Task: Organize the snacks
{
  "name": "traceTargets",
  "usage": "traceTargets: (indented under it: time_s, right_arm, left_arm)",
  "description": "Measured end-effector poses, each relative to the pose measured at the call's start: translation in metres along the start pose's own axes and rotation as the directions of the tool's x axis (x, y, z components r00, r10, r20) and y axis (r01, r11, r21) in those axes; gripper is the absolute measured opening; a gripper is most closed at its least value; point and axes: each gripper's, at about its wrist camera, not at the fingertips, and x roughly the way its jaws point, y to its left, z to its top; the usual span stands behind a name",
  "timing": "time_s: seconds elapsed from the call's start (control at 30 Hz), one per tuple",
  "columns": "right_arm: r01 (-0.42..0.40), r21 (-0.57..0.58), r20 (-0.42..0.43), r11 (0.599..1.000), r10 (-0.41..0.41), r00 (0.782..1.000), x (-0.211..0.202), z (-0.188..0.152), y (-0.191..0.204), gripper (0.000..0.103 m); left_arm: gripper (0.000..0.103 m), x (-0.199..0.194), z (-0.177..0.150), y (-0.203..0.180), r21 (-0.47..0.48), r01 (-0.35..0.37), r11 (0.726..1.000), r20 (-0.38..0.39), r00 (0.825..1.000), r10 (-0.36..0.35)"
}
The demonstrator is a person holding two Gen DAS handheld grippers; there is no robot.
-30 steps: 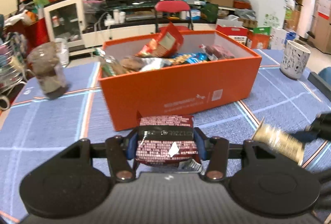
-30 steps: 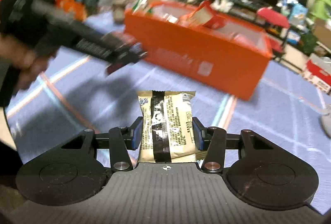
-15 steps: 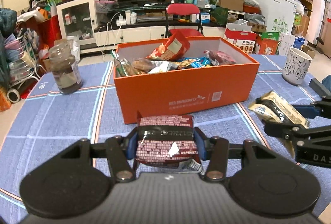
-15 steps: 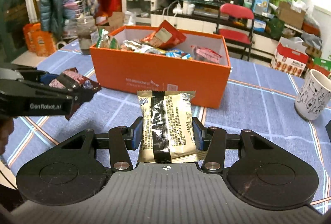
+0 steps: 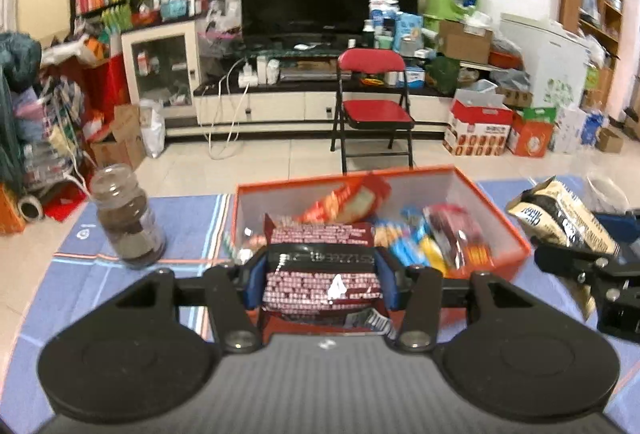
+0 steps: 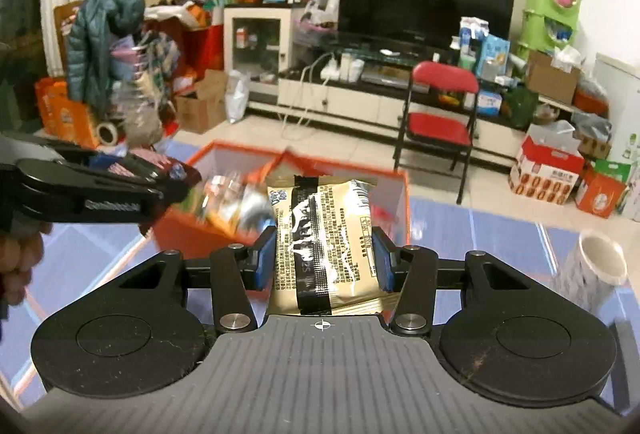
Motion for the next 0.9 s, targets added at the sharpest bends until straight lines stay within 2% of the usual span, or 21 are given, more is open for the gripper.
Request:
traceTargets:
  time_s: [0.1,0.2,0.27,0.3,0.33,0.37,0.43,0.53,0.6,0.67,0.73,0.77,0.83,0.9]
  right_arm:
    - [-0.015,0.029,-0.020,0.999,0.015,1.000,0.032,0.026,-0.008,0.034]
    - [0.018,0.012,-0.035,1.000,-0.017,0.999,0.067,0.045,-0.006,0.034]
    - [0.030,0.023,-0.086,0.999,-0.028,0.996,0.095,0.051,-0.005,0.037]
    - [0.040,0.042,-0.104,0.998,-0.035,0.994,0.107,0.052,-0.006,0.041]
    - [0.053,0.055,-0.104,0.997,-0.048,0.993,0.111,0.053,-0.007,0.055]
    - [0.063,0.066,-0.089,0.996,-0.057,0.994,0.110,0.053,-0.007,0.064]
    - [0.060,0.092,-0.039,0.994,-0.056,0.998,0.096,0.052,-0.008,0.070]
    - [0.056,0.115,0.007,0.992,-0.057,0.998,0.068,0.045,-0.010,0.072]
    - [0.045,0.129,0.048,0.991,-0.051,0.998,0.040,0.034,-0.007,0.078]
    - [0.041,0.140,0.069,0.989,-0.051,0.996,0.013,0.020,-0.003,0.082]
    - [0.038,0.167,0.078,0.985,-0.052,0.996,-0.017,-0.001,0.003,0.084]
    - [0.042,0.181,0.079,0.982,-0.057,0.995,-0.030,-0.011,0.007,0.089]
    - [0.055,0.172,0.057,0.984,-0.066,0.996,-0.050,-0.029,0.019,0.095]
    - [0.099,0.150,0.020,0.984,-0.103,0.994,-0.062,-0.039,0.032,0.095]
  left_arm:
    - [0.051,0.029,0.020,-0.004,0.021,-0.055,0.998,-0.012,0.998,0.055]
    - [0.052,0.056,0.031,-0.006,0.036,-0.092,0.995,-0.042,0.995,0.093]
    - [0.054,0.072,0.035,-0.005,0.040,-0.118,0.992,-0.062,0.991,0.120]
    - [0.060,0.073,0.036,-0.003,0.039,-0.126,0.991,-0.060,0.990,0.128]
    - [0.064,0.072,0.036,-0.002,0.036,-0.136,0.990,-0.055,0.989,0.137]
    - [0.068,0.067,0.036,-0.001,0.033,-0.137,0.990,-0.040,0.990,0.138]
    - [0.070,0.054,0.036,-0.001,0.052,-0.146,0.988,-0.005,0.989,0.146]
    - [0.080,0.030,0.035,0.001,0.060,-0.164,0.985,0.026,0.986,0.163]
    - [0.103,0.006,0.029,0.001,0.041,-0.154,0.987,0.048,0.987,0.152]
    - [0.102,-0.017,0.018,0.000,0.038,-0.176,0.984,0.050,0.983,0.174]
    - [0.102,-0.040,0.004,0.002,0.022,-0.161,0.987,0.049,0.986,0.160]
    - [0.102,-0.053,-0.006,0.003,0.012,-0.146,0.989,0.051,0.988,0.145]
    - [0.102,-0.077,-0.028,0.007,-0.007,-0.144,0.990,0.052,0.988,0.144]
    - [0.102,-0.097,-0.051,0.009,-0.018,-0.171,0.985,0.034,0.985,0.171]
